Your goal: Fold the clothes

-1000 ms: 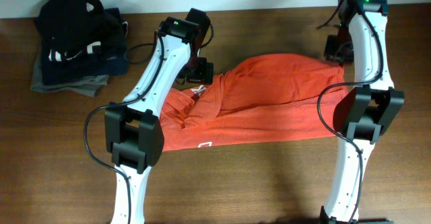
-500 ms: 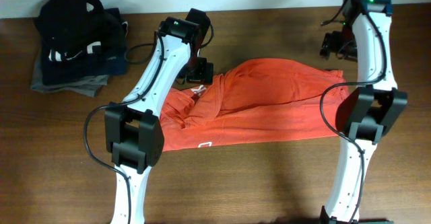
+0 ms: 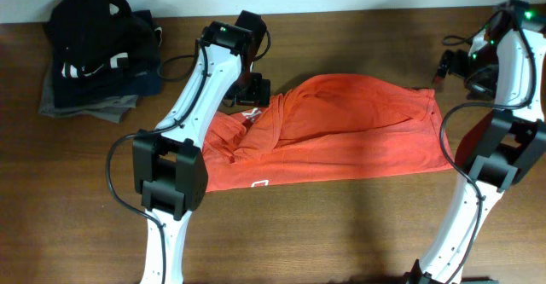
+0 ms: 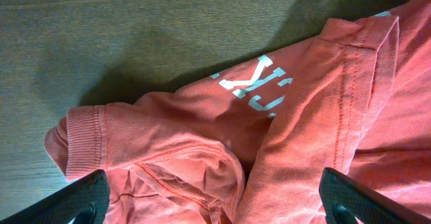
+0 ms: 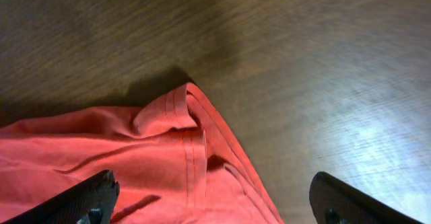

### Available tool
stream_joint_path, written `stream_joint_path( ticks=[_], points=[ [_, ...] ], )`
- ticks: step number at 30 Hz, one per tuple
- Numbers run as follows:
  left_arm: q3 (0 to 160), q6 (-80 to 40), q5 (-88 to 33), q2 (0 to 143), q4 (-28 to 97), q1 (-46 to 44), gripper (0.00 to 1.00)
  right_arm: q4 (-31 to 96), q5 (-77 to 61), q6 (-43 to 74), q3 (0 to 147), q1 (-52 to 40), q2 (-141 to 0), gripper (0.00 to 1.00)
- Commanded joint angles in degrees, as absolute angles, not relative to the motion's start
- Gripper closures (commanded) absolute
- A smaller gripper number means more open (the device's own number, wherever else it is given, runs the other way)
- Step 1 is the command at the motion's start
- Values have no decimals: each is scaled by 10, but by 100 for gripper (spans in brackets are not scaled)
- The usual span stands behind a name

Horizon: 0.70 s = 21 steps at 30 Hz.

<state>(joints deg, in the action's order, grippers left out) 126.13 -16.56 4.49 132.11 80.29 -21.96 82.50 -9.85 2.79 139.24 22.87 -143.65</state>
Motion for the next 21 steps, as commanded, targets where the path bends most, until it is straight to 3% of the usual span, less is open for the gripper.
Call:
stream_joint_path(
  ticks=[1,9,13,18,21],
  points=[
    [1268,-171,41,1307,801,-218,1,801,-152,-18,1357,229,-1438,5],
    [1268,-171,41,1307,801,-218,1,740,-230,-67,1282,227,-1438,7],
    [1268,-171,41,1307,801,-218,1,721,-229,-72,1261,227,-1438,19],
    [1268,-171,41,1307,801,-218,1,702,-230,-100,1258,220,-1438,26],
    [1268,-171,41,1307,801,-218,1,693,-229,-101,1258,213,-1438,45]
  ],
)
